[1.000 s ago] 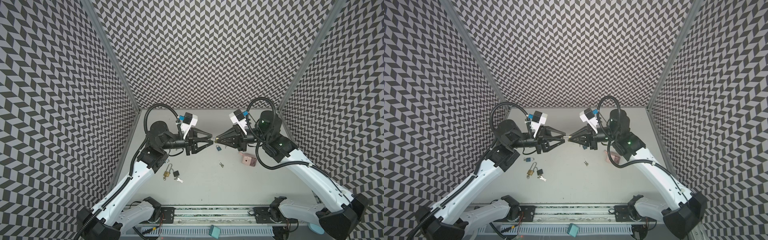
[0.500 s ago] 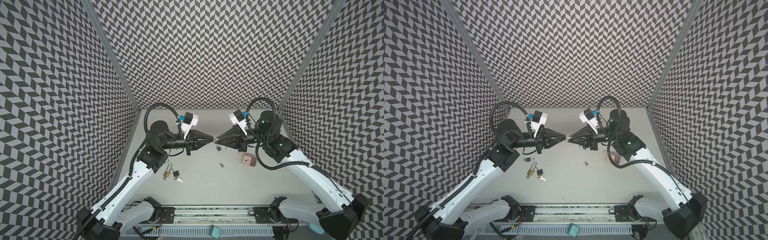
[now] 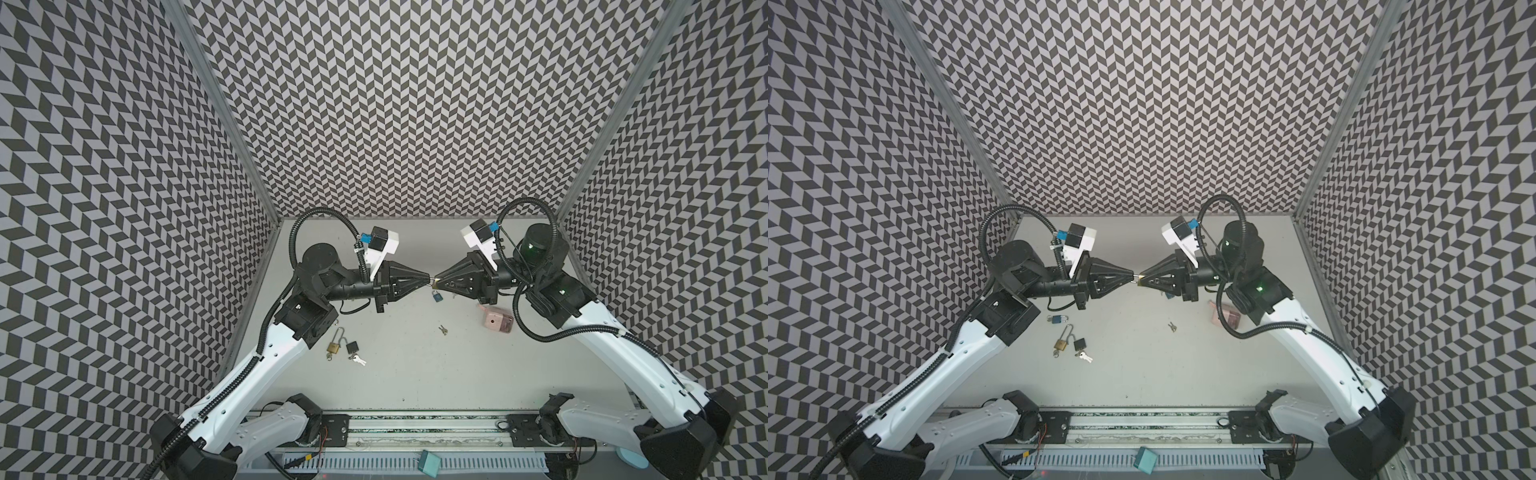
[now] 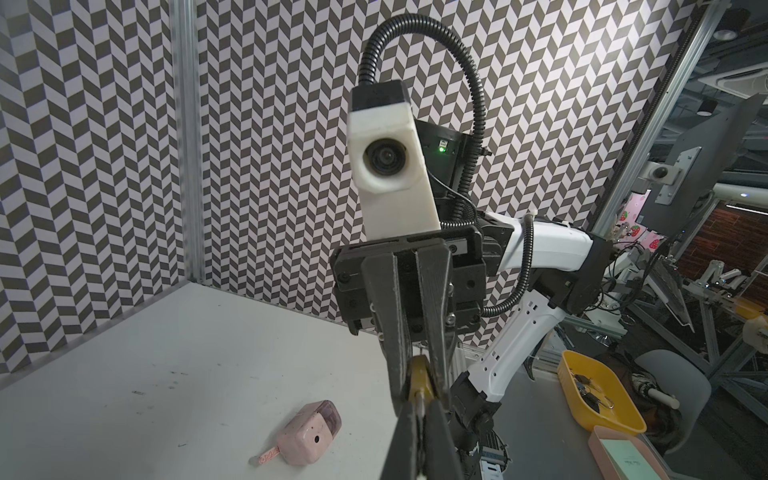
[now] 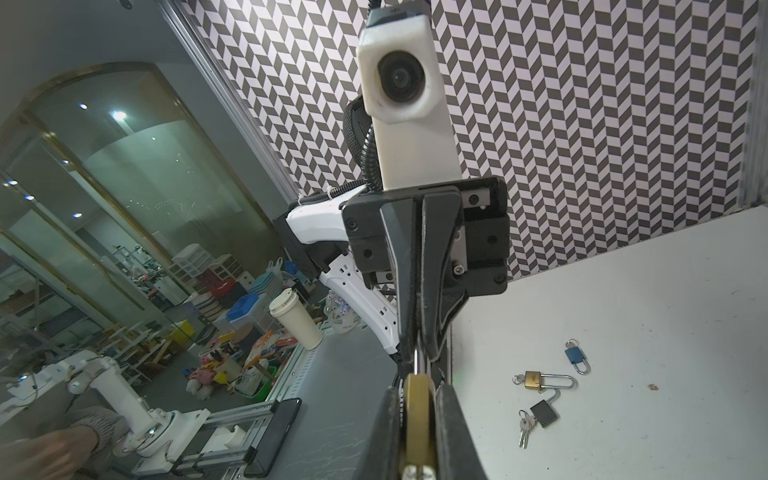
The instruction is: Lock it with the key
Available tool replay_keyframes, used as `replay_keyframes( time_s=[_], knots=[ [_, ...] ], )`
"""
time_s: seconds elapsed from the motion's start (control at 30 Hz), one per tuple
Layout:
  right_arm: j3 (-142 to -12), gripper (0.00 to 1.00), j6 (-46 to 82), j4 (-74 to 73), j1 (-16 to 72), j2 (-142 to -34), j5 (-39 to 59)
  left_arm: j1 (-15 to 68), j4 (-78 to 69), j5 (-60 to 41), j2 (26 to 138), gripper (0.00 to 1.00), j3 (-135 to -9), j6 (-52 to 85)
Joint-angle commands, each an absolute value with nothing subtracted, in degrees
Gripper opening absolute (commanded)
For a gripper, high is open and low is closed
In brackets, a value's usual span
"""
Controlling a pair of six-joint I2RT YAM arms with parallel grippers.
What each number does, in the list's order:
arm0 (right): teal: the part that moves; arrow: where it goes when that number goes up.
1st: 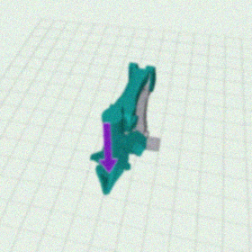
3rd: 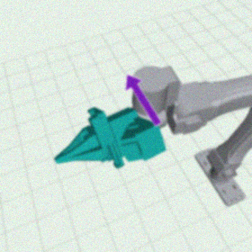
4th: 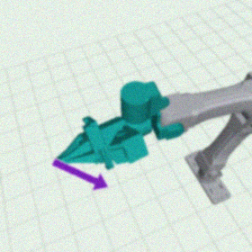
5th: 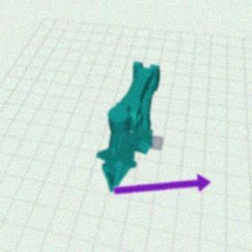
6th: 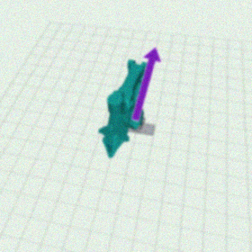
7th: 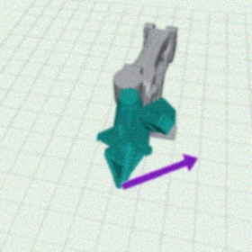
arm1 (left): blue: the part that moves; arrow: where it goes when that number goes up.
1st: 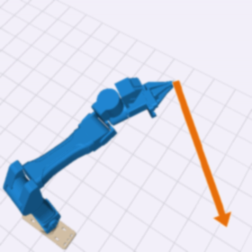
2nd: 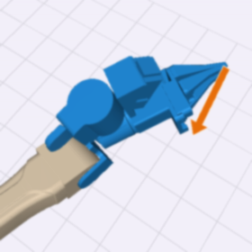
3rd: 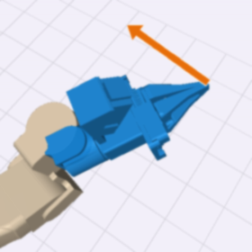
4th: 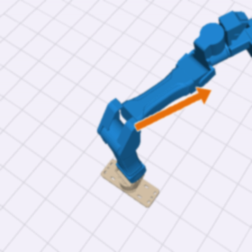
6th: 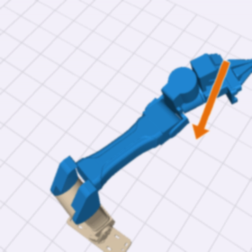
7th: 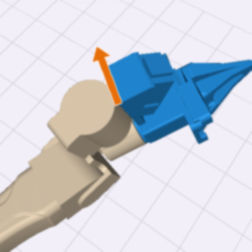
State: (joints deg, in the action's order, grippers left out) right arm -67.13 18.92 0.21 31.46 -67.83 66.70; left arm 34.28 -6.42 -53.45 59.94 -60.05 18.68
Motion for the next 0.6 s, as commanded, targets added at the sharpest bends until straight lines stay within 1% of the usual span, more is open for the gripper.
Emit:
replay_keyframes(
  time_s=[0.0, 0.27, 0.57],
  knots=[
    [-67.23, 0.0, 22.17, -8.65, 33.91, -68.39, 66.96, 37.84, -6.59, -52.54, 60.74, 0.0, -59.88, 16.66],
    [-65.57, 0.0, 25.63, -14.54, 33.9, -66.94, 64.51, 39.31, -4.93, -50.6, 60.68, 0.0, -59.22, 14.83],
    [-63.89, 0.0, 34.41, -20.39, 33.68, -66.22, 63.21, 39.37, -3.68, -49.3, 59.3, 0.0, -59.04, 13.01]
  ],
)
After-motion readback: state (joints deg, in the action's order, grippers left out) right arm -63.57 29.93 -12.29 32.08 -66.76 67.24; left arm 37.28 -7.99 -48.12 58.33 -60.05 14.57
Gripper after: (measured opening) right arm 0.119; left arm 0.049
